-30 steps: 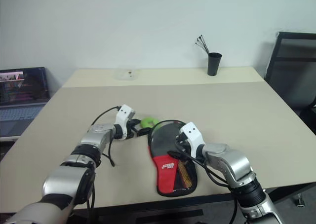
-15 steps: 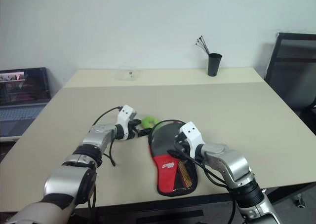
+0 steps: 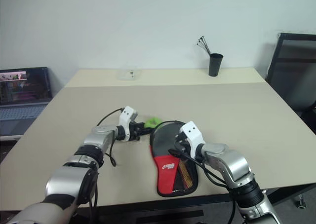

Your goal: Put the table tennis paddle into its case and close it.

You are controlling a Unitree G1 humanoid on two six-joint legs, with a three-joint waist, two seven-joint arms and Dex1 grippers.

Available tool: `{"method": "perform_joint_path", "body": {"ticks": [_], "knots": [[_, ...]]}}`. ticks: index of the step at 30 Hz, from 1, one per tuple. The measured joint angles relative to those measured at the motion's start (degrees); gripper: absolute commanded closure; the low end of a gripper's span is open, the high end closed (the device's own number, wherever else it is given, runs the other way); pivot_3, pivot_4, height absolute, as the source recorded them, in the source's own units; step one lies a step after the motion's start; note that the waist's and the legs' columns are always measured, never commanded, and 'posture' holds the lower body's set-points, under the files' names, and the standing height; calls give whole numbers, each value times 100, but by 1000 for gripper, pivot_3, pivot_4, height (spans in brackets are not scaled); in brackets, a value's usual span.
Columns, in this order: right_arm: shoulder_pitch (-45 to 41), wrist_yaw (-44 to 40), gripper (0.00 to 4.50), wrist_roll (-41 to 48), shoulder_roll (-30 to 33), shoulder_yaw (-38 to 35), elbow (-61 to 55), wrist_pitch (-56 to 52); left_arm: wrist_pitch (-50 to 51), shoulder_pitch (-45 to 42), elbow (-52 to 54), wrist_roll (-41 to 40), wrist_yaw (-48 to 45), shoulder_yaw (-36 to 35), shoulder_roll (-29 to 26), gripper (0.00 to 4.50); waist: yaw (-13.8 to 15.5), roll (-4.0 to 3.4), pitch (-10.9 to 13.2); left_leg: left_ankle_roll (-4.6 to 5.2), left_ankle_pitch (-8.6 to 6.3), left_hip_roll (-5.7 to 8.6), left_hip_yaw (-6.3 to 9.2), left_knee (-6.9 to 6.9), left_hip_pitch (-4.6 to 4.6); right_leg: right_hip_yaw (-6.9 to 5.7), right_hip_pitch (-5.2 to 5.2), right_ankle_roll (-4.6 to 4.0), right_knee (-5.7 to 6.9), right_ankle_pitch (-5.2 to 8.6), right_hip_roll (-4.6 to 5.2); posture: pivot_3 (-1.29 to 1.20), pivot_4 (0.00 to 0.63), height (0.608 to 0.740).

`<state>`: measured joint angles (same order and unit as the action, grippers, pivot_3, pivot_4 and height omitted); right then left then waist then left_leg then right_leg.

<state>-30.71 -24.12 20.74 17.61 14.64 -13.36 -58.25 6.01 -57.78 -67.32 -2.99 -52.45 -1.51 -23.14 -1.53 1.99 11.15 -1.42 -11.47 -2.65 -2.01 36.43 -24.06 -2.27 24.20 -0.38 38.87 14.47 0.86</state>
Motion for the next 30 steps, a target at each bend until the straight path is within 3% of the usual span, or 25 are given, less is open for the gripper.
{"method": "perform_joint_path", "body": {"ticks": [2, 4, 13, 22, 30], "knots": [[0, -1, 1063, -35, 0, 1, 0, 2, 5, 5, 0, -2, -27, -2, 24, 4187, 0, 0, 0, 0, 0, 0, 0, 2, 0, 0, 0, 0, 1, 0, 0, 0, 150, 740], [0, -2, 1063, -62, 2, 3, 0, 8, 6, 7, 0, -3, -3, -7, 34, 4487, 0, 0, 0, 0, 0, 0, 1, 4, 0, 0, 0, 0, 2, 0, 0, 0, 150, 740], [-7, -39, 1063, -400, -10, 113, 193, 306, 4, 20, 66, -62, 117, -124, 45, 4487, -2, 0, 0, 0, 0, -2, 2, 19, -3, -2, -1, 0, 9, 0, -1, 0, 150, 740], [63, -325, 1063, -869, 277, 699, 218, 836, 155, 33, 1138, -176, -109, -118, 63, 4487, -1, 2, 0, 0, 0, -1, 5, 27, -3, -3, -7, 1, 9, -1, -1, 0, 150, 740], [145, -412, 1063, -931, 393, 692, 119, 852, -465, -297, 630, 308, 211, 322, 184, 4487, 23, 8, -4, 0, -1, 3, 6, 39, -3, -4, -13, 6, 8, -4, 3, 0, 150, 740]]}}
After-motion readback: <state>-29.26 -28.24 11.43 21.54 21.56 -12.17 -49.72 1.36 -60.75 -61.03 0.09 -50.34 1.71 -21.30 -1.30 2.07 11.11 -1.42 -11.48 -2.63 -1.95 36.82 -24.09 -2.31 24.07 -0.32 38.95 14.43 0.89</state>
